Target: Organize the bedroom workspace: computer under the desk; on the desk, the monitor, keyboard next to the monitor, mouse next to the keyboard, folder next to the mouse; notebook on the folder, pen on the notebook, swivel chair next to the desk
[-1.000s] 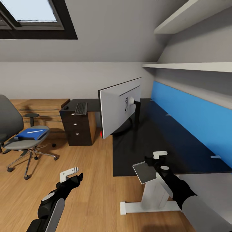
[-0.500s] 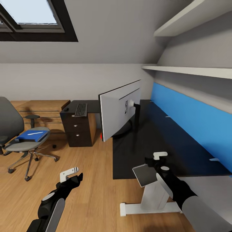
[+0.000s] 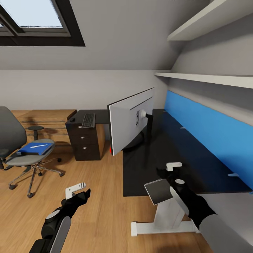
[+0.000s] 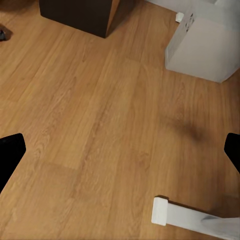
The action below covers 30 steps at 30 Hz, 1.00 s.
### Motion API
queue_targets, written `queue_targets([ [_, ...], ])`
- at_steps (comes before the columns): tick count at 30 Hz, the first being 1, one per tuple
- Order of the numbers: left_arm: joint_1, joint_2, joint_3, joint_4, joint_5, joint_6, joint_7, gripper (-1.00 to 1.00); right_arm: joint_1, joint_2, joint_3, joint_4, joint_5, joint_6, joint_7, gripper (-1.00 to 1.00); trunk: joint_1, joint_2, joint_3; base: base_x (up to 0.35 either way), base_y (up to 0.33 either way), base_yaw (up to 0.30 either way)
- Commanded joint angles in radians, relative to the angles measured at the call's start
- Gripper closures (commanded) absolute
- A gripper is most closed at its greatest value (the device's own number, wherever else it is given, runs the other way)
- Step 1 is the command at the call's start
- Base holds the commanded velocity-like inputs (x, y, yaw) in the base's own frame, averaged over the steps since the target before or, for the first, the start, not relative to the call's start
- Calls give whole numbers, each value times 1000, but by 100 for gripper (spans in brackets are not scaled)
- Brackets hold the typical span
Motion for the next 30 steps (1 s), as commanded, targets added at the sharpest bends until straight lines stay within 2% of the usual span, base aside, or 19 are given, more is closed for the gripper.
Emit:
queue_targets([
  [1,-1,0,0,-1,11,3,8,-100,17,-2,5,-46,-8,14,-22,-100,0,-1,-1,0,0,0],
  [4,-1,0,0,-1,10,3,8,-100,127,-3,5,-267,-11,69,-143,-100,0,-1,-1,0,0,0],
  [7,-1,0,0,-1,9,2,7,-100,179,-2,6,-370,-15,87,-200,-100,0,-1,-1,0,0,0],
  [12,-1,0,0,-1,10,3,7,-100,268,1,10,-514,-18,99,-249,-100,0,-1,-1,-89,29,0],
  [16,-1,0,0,-1,10,3,7,-100,293,4,12,-548,-19,102,-258,-100,0,-1,-1,-259,87,0],
  [23,-1,0,0,-1,11,3,7,-100,301,11,13,-560,-22,98,-262,-100,0,-1,-1,-310,113,0],
  [25,-1,0,0,-1,11,3,6,-100,302,19,13,-561,-22,97,-262,-100,0,-1,-1,-320,123,0],
  [26,-1,0,0,-1,11,3,6,-100,302,55,8,-561,-21,97,-263,-100,0,-1,-1,-322,127,0],
  [30,-1,0,0,-1,11,3,6,-100,303,62,6,-562,-20,97,-263,-100,0,-1,-1,-322,127,0],
])
